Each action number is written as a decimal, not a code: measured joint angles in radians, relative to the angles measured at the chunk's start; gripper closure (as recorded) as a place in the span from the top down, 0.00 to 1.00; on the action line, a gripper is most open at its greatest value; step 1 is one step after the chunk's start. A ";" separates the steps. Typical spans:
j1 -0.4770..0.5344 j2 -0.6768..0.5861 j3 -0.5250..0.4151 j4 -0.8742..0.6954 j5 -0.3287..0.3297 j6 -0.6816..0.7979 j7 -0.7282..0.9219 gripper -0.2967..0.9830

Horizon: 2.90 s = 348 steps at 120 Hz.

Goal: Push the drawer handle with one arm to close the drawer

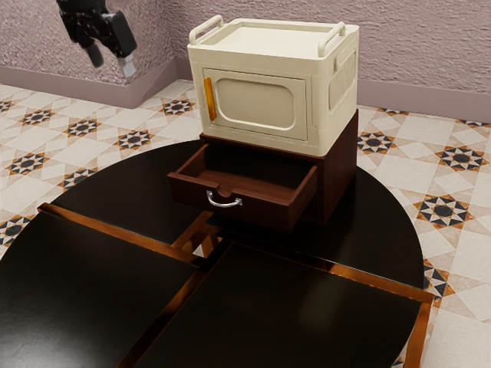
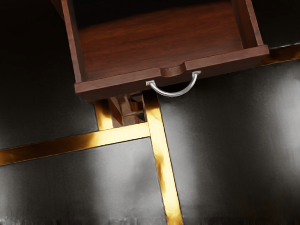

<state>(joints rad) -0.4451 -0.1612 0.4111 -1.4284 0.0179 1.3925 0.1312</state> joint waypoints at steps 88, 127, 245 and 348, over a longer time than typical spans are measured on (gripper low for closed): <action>0.377 -0.544 -0.236 -1.154 0.030 0.456 -0.010 0.75; 0.332 -0.202 -0.317 -0.965 -0.027 0.637 -0.119 0.75; 0.260 0.077 -0.321 -0.838 -0.134 0.918 -0.283 0.75; 0.234 0.424 -0.314 -0.459 -0.015 0.950 -0.204 0.16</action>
<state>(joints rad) -0.2111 0.2628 0.0967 -1.8871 0.0029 2.3426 -0.0727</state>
